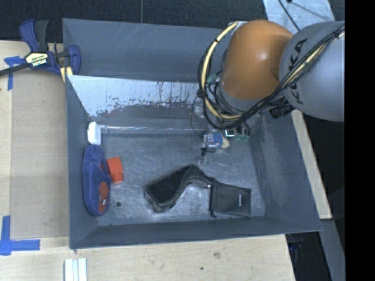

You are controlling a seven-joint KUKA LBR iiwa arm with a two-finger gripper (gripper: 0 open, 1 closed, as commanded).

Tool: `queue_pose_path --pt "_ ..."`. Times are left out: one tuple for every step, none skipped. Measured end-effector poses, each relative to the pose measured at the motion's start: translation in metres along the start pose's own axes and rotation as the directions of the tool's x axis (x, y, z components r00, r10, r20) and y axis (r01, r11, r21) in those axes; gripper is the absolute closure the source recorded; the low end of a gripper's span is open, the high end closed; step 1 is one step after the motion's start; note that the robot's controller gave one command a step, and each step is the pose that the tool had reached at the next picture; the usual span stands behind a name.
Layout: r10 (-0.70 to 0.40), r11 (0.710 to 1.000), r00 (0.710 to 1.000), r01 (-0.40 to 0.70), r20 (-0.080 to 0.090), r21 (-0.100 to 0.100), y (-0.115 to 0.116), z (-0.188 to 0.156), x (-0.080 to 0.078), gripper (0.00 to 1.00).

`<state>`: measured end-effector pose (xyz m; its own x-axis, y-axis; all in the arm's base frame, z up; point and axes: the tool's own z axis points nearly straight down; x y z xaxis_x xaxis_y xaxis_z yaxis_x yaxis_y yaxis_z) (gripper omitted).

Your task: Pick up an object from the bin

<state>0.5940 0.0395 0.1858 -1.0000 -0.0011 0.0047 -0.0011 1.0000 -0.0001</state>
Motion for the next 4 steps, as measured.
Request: queue_pose_path --pt "-0.315 0.949 0.949 0.315 0.002 0.001 -0.001 0.118 0.045 0.0" --pt "-0.313 0.95 0.95 0.313 0.01 0.004 -0.002 0.115 0.042 1.0" --pt "-0.338 0.941 0.941 0.338 0.002 -0.002 -0.01 0.116 0.027 1.0" --pt "-0.382 0.924 0.924 0.382 0.012 0.006 -0.023 -0.082 0.033 1.0"
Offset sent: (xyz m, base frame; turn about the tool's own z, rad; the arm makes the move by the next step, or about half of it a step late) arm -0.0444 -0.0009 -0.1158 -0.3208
